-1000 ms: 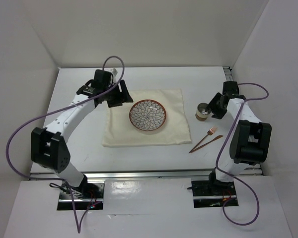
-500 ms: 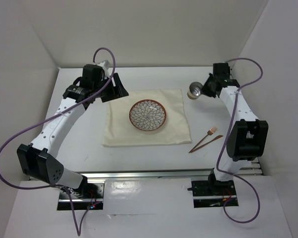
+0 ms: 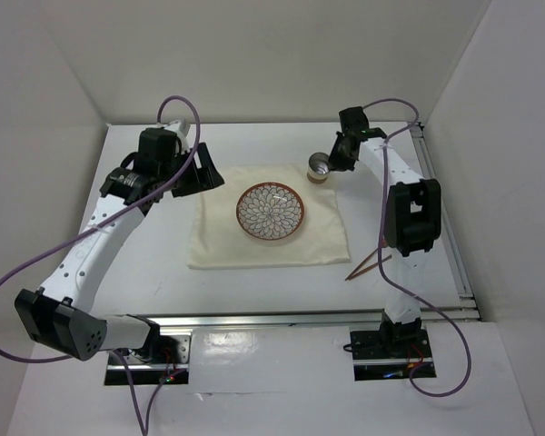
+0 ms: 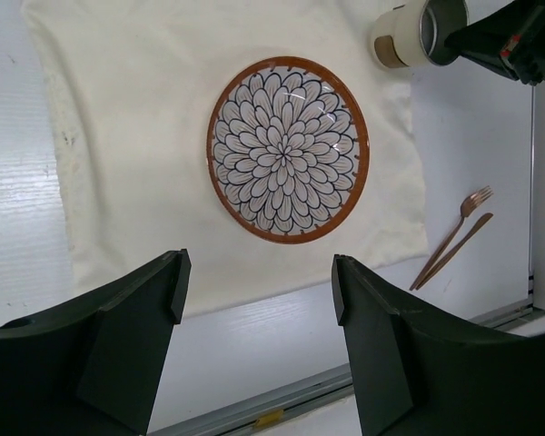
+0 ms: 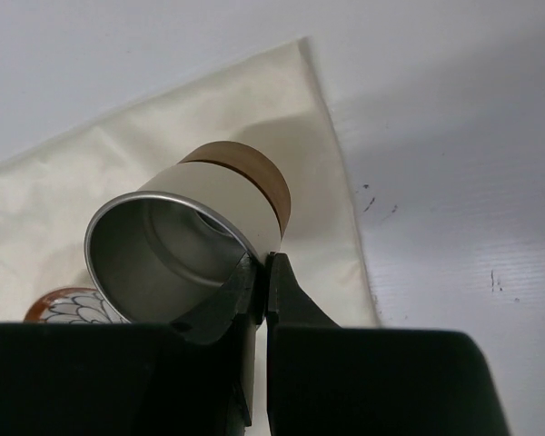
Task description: Set the dinner table for one person
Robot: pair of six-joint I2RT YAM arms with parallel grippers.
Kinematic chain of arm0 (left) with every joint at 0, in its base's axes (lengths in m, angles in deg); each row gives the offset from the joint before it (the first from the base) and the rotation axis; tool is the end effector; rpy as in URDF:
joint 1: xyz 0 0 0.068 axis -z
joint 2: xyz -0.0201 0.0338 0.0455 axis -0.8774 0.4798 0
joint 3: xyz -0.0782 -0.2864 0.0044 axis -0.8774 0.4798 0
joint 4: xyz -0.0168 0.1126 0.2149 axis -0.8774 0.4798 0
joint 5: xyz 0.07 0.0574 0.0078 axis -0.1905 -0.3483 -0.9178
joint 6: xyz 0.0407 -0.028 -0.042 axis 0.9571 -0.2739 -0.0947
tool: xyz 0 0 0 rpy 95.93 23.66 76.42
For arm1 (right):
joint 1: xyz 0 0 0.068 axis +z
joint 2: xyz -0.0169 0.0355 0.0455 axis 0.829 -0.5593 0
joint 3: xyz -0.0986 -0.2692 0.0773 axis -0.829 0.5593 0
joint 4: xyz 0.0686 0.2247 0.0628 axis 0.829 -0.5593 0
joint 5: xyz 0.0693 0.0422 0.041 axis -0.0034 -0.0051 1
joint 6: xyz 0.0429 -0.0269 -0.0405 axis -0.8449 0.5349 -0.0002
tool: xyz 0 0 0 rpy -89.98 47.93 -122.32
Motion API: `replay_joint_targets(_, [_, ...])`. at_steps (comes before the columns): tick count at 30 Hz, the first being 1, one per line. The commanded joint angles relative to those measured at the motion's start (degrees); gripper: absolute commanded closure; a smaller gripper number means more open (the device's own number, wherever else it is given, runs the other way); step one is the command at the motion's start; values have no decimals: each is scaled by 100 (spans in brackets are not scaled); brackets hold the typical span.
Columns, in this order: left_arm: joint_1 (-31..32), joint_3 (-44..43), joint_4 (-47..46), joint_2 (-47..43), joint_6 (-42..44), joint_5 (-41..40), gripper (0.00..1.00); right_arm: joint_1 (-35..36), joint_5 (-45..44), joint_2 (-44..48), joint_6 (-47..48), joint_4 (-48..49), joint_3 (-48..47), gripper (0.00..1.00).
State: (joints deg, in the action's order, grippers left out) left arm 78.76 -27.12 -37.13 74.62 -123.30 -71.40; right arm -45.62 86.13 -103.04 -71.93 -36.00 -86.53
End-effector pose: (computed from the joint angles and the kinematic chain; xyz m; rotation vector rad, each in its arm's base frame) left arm 0.2570 -0.0852 0.4022 -0.2763 2.2047 -0.6015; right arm 0.4605 0.0823 0.2652 0.4313 2.4594 0.2469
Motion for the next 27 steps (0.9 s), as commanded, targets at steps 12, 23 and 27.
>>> replay_joint_targets(12, [-20,-94,153,-148,291,-181,20,44,-27,-509,-212,-293,-675,76])
replay_joint_targets(23, [49,-260,206,-148,343,-128,20,-17,-333,139,-89,-908,-1353,30])
replay_joint_targets(27, [313,-314,206,-25,344,-128,20,-323,-413,1979,-89,-471,616,30])
